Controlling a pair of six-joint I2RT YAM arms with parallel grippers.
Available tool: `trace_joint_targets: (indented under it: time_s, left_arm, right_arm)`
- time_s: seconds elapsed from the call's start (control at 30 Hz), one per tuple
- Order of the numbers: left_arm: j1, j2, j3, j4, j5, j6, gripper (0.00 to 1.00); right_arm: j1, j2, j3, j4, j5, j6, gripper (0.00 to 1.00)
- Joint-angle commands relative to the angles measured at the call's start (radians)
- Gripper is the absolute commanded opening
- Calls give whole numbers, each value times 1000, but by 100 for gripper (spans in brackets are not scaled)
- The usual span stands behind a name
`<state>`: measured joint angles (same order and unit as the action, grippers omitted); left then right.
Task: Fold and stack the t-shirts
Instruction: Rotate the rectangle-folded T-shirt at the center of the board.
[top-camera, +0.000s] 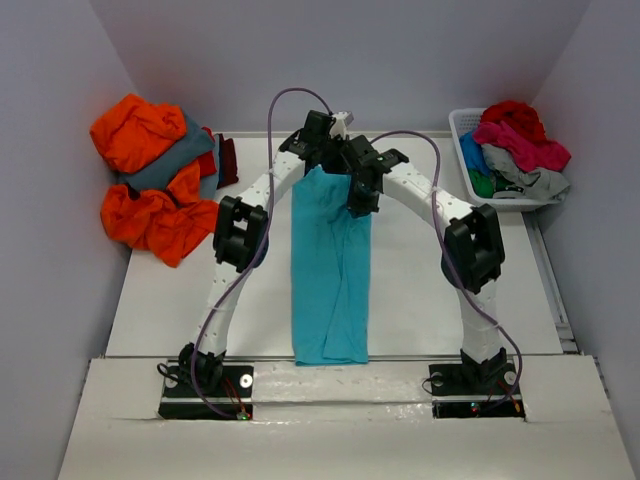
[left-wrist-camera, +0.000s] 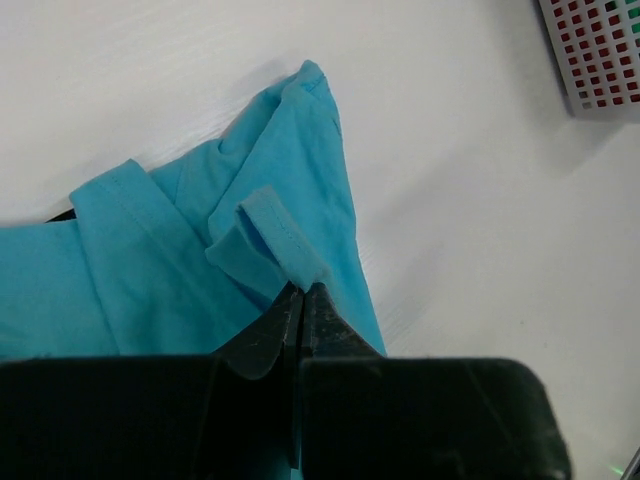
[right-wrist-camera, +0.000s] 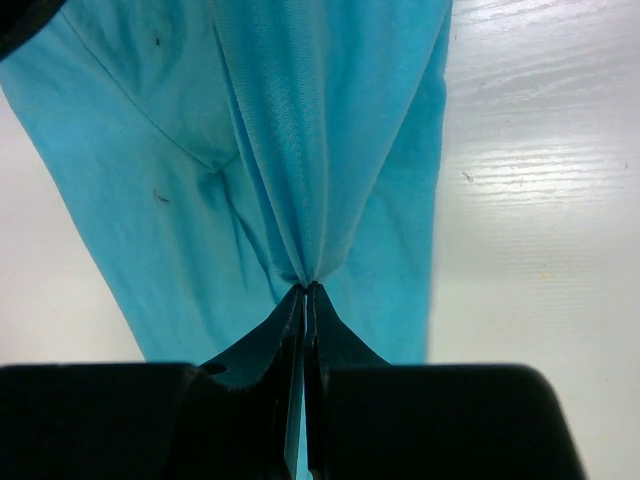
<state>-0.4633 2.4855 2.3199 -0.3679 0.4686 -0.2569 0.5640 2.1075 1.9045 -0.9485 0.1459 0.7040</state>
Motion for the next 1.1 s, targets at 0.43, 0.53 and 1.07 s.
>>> trace_joint_targets:
  time_s: [0.43,0.53,1.07]
  left_arm:
    - [104,-168,3,44,-81,27,6]
    - [114,-177,-13,49,-81,25,6]
    - [132,-160,-66,46,-62,21,5]
  right_arm:
    - [8,-17,36,-21,-31,14,7]
    - [8,-1,48,-15,-49,5,7]
    - [8,69,169,-75,-55,-20,7]
